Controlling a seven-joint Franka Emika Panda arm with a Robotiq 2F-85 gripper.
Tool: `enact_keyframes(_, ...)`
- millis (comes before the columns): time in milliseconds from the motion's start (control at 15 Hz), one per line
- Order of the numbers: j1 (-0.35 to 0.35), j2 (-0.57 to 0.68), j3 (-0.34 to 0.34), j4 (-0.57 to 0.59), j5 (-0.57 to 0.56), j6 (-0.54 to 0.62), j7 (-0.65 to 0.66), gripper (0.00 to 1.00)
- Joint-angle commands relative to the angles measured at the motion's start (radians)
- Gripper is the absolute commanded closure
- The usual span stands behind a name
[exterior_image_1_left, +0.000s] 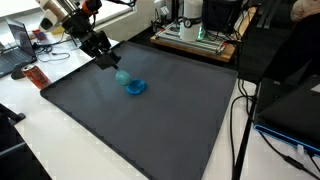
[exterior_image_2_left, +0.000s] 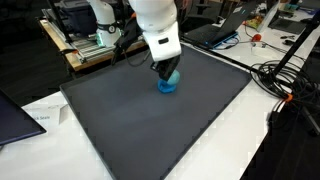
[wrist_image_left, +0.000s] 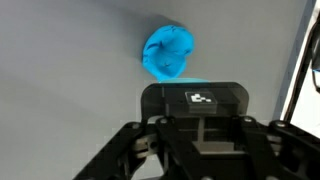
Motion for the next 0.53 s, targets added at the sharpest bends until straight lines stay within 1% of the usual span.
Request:
enact_keyframes(0,-0.055,0.091,0.017,0.132,0.076,-0.117,-0.063,0.78)
enact_keyframes(467,-0.133,0.249,0.03,0.313,0.176,-0.246,-0.104,0.78)
